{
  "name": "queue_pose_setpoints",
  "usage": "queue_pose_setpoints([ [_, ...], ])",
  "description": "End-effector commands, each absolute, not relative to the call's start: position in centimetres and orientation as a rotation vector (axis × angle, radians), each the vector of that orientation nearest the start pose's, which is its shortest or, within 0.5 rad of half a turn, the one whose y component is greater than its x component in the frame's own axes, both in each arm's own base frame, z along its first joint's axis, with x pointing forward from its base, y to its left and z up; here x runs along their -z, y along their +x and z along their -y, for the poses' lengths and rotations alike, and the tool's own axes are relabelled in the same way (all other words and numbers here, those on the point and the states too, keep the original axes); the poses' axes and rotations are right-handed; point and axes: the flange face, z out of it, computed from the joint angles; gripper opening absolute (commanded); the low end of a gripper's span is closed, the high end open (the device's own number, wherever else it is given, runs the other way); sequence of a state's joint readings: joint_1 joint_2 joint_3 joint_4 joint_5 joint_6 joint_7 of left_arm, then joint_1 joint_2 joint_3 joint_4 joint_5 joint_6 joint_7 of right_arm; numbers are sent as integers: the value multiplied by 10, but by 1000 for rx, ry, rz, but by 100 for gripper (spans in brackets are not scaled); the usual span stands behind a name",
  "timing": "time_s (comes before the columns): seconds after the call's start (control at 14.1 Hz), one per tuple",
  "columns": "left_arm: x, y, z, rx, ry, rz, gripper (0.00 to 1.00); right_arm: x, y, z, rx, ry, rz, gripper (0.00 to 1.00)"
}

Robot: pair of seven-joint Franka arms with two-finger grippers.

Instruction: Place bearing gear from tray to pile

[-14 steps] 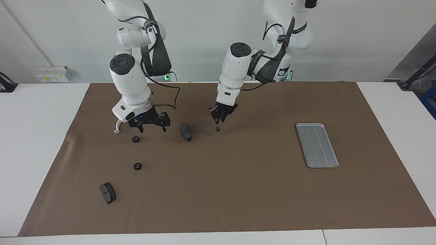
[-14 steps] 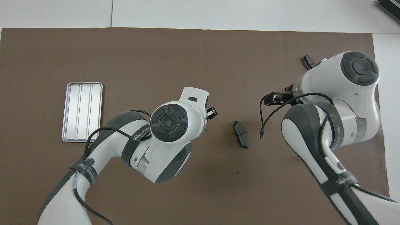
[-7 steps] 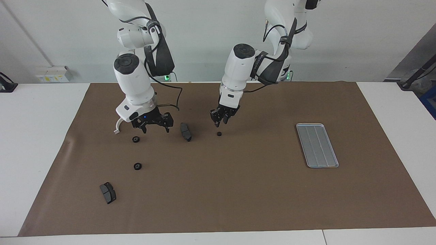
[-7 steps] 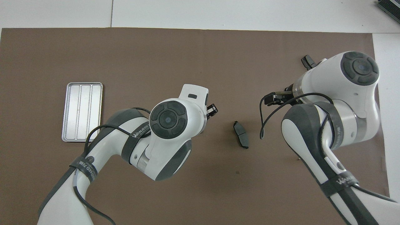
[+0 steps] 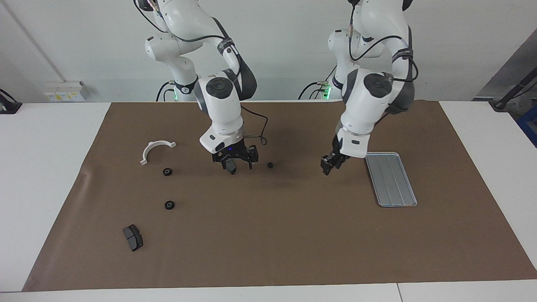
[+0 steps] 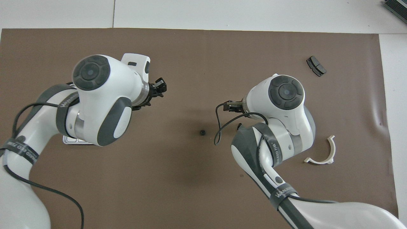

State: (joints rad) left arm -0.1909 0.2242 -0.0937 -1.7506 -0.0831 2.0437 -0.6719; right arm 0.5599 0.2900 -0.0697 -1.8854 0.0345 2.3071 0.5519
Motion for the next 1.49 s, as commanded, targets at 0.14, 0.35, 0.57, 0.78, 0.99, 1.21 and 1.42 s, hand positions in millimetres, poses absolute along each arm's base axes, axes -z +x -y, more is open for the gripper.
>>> queue_pose_setpoints([
  [0.14, -488, 625, 65, -83, -3218, 352, 57, -326, 528, -371, 173, -3055, -112, 74],
  [0.35, -536, 621, 42, -144, -3197, 271, 67, -303, 517, -390, 167, -3064, -59, 62],
  [0.57, -563, 607, 45, -223, -3121, 219, 77, -298, 512, -391, 147, -3078, -44, 59],
  [0.78, -609, 585, 57, -132, -3131, 189, 92, -292, 504, -393, 114, -3097, -27, 59],
  [0.99, -623, 579, 73, -37, -3146, 57, 100, -293, 502, -393, 100, -3106, -23, 58],
  [1.21, -619, 583, 69, 31, -3150, -95, 100, -292, 503, -392, 103, -3106, -24, 49],
  [1.42, -620, 584, 67, 53, -3149, -91, 100, -292, 503, -393, 106, -3103, -30, 5],
])
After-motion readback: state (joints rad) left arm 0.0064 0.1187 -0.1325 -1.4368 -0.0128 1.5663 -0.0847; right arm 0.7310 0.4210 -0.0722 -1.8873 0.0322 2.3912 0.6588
